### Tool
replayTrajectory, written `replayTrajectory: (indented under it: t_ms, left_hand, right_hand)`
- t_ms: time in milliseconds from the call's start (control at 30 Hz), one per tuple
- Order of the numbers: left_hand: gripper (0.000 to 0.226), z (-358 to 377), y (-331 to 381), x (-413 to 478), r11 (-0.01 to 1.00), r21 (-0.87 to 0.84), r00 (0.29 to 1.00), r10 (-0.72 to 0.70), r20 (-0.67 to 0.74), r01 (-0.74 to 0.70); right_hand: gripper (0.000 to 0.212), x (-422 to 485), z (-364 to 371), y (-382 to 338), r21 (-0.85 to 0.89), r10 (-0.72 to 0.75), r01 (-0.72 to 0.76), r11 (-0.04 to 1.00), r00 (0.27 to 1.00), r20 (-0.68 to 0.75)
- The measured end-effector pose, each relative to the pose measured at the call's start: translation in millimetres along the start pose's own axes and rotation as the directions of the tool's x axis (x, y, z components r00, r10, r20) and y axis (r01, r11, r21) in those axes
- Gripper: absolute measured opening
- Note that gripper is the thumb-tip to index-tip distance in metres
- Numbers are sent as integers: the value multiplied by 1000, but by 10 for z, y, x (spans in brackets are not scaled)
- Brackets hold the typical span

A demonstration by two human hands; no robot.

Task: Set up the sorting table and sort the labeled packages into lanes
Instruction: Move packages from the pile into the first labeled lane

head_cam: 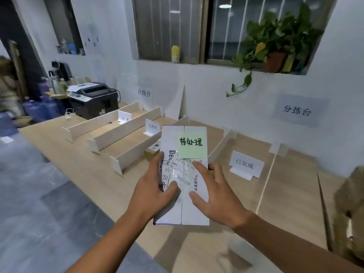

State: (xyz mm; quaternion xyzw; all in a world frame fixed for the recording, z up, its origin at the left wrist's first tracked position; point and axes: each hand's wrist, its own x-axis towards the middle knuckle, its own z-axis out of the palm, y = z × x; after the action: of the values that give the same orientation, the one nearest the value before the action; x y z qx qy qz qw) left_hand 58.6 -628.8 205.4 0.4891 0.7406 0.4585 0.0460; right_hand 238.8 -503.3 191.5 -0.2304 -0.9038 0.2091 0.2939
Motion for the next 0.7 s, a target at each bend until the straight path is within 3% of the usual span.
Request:
replayTrajectory:
  t_ms: [233,567,700]
  left_hand:
    - [86,-336,-1035,949,998,62,988,-43,152,34]
    - [87,388,-2464,2753,996,89,954,-10,299,-17]
    - [85,637,-2794,3365,996,72,907,18,421,-53]
  right_hand:
    - [76,902,1029,-41,106,105,-102,989,994,-26]
    - [77,2231,2194,1118,65,313,-313,948,950,9]
    - [78,2618,2462,1446,60,402,-401,914,916,6]
